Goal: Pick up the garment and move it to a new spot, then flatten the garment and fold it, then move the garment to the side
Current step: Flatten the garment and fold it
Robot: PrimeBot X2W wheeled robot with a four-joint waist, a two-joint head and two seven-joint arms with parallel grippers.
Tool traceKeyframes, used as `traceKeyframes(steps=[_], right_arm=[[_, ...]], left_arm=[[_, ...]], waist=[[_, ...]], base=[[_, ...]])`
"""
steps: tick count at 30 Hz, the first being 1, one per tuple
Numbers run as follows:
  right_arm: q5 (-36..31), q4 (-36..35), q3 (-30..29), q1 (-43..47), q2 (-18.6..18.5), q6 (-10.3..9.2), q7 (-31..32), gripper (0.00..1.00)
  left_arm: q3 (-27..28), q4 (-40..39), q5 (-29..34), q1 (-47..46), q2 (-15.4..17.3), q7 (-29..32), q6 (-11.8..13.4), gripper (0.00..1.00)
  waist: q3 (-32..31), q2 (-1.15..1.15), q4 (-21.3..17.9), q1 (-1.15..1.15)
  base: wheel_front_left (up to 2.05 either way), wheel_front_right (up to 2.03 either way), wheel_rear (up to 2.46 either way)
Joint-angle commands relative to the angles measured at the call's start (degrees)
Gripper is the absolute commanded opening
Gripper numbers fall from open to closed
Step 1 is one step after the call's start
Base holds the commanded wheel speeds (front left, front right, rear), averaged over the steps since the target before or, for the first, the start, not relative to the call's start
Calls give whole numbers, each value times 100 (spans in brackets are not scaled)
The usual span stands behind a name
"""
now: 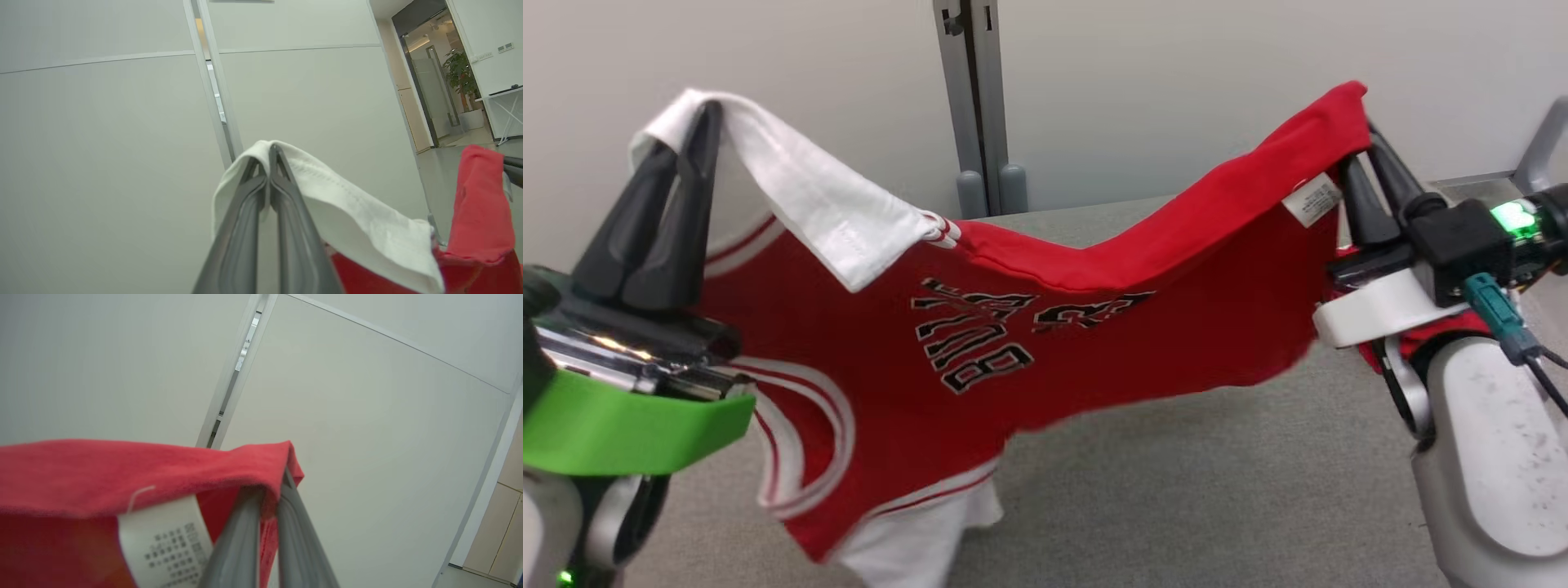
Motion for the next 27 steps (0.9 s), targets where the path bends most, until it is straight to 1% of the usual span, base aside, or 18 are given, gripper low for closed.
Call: traceKeyframes(steps=[1, 5, 7, 10, 12, 14, 17, 18, 19, 23, 27], right_arm=[[46, -403, -13, 135, -84, -8, 185, 0], [108, -1250, -21, 244, -249, -8, 635, 0], [157, -1457, -49, 255, -328, -8, 821, 0], [235, -1505, -12, 171, -413, -7, 1021, 0], [305, -1349, 41, 27, -477, -8, 1109, 0], [363, -1115, 116, -143, -502, -7, 1172, 0], [391, -625, 247, -628, -523, -8, 1142, 0], [329, 62, 399, -1405, -484, -8, 1019, 0], [301, 332, 441, -1750, -445, -8, 959, 0], [25, 1389, 526, -3037, -234, -8, 650, 0], [-322, 2404, 322, -4202, 7, -8, 261, 0]], left_arm=[[60, -81, 70, -251, 119, 125, -44, 0], [63, -99, 59, -727, 280, 422, -191, 0], [27, 0, 2, -935, 305, 532, -264, 0], [-78, 274, -83, -1223, 252, 631, -405, 0], [-163, 542, -96, -1428, 197, 649, -515, 0], [-254, 847, -126, -1672, 126, 681, -624, 0], [-369, 1387, -57, -2194, 34, 637, -837, 0], [-503, 2070, 69, -2914, -99, 569, -1019, 0], [-543, 2311, 142, -3226, -136, 532, -1071, 0], [-706, 3334, 449, -4334, -325, 255, -1189, 0], [-831, 4332, 766, -5325, -579, -123, -1233, 0]], waist=[[-46, 0, -106, 0], [46, 0, -179, 0], [132, 0, -202, 0], [304, 0, -210, 0], [448, 0, -206, 0], [666, 0, -199, 0], [1093, 0, -171, 0], [1557, 0, -146, 0], [1718, 0, -144, 0], [2170, 0, -139, 0], [2498, 0, -110, 0]], base=[[0, 0, 0], [0, 0, 0], [0, 0, 0], [0, 0, 0], [0, 0, 0], [0, 0, 0], [0, 0, 0], [0, 0, 0], [0, 0, 0], [0, 0, 0], [0, 0, 0]])
